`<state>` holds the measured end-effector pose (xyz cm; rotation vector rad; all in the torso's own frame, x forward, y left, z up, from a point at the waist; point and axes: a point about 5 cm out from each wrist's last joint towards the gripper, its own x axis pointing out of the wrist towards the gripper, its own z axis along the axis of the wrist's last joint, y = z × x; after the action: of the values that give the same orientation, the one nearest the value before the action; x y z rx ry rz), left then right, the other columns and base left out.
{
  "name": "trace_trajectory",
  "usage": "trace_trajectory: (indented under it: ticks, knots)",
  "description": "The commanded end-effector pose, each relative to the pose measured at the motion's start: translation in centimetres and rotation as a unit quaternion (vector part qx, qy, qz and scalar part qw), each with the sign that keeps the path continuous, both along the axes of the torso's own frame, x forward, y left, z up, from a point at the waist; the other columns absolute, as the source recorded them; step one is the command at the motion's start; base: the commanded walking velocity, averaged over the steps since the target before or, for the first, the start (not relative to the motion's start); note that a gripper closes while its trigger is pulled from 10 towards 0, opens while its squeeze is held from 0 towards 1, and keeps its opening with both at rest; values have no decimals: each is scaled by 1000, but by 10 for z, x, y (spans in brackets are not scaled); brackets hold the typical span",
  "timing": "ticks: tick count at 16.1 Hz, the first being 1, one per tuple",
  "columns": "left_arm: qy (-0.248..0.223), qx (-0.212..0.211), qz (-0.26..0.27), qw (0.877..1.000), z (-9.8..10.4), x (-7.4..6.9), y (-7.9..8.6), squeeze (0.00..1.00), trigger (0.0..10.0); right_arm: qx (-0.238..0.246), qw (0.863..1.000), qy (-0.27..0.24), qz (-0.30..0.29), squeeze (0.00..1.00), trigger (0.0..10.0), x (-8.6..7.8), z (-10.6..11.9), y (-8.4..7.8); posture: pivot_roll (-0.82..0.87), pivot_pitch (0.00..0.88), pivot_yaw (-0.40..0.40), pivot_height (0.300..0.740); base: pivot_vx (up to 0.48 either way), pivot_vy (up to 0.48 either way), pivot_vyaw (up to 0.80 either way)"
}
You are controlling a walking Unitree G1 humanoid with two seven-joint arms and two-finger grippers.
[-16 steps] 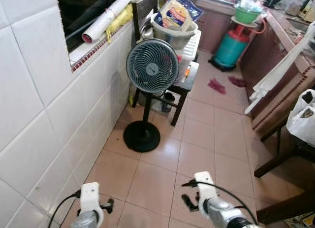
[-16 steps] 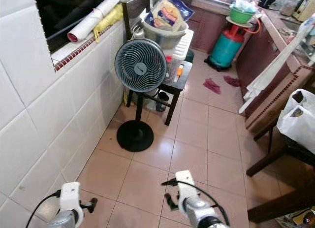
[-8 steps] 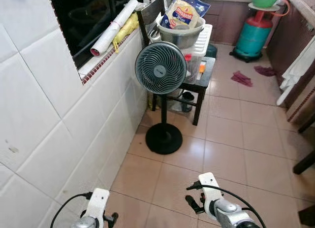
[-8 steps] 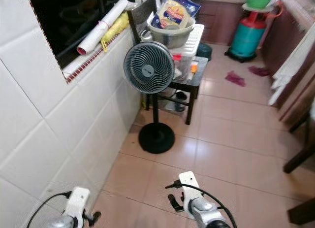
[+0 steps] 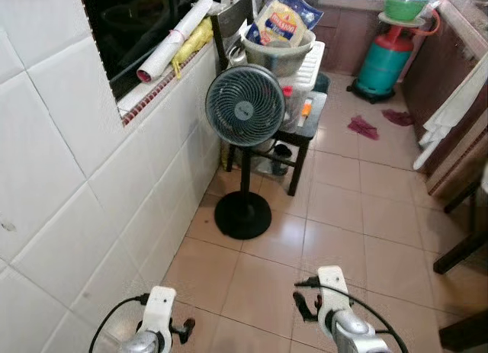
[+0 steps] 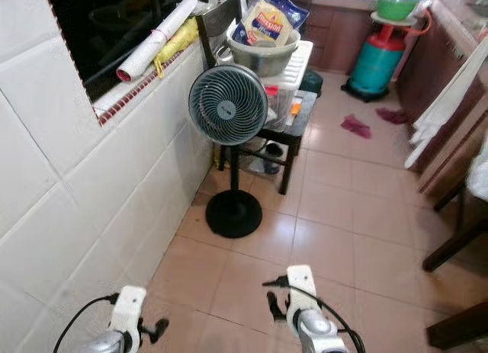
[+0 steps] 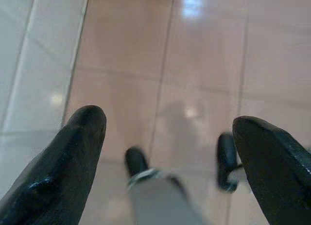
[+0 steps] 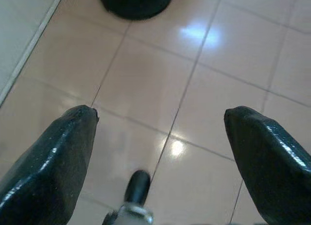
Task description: Setting the table
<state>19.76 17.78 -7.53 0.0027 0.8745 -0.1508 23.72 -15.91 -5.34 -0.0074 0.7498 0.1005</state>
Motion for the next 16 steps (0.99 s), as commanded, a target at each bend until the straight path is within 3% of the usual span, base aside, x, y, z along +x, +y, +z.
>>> trace_trajectory:
  ticks: [1, 4, 8, 11, 12, 16]
  knots:
    - [-24, -16, 6, 1000, 4, 6, -2, 0, 10000, 0, 1000, -24, -14, 0, 10000, 9, 7, -4, 101, 0, -119, 740, 0, 0, -669]
    - [-43, -56, 35, 997, 4, 1, -4, 0, 10000, 20, 998, -55, -16, 0, 10000, 22, 18, -2, 110, 0, -149, 740, 0, 0, -665]
    - [-60, -52, 29, 996, 2, -9, 7, 0, 10000, 26, 996, -82, -26, 0, 10000, 31, 28, -8, 129, 0, -170, 740, 0, 0, -664]
    - [-40, -43, 13, 998, -7, -41, 25, 0, 10000, 25, 995, -98, -22, 0, 10000, 29, 30, -14, 130, 0, -154, 740, 0, 0, -663]
    - [-18, -33, 9, 999, -12, -59, 34, 0, 10000, 21, 995, -88, -31, 0, 10000, 22, 24, -18, 122, 0, -136, 740, 0, 0, -663]
    - [34, 3, -11, 999, -20, -80, 42, 0, 10000, 22, 997, -58, -54, 0, 10000, 3, 9, -19, 100, 0, -82, 740, 0, 0, -663]
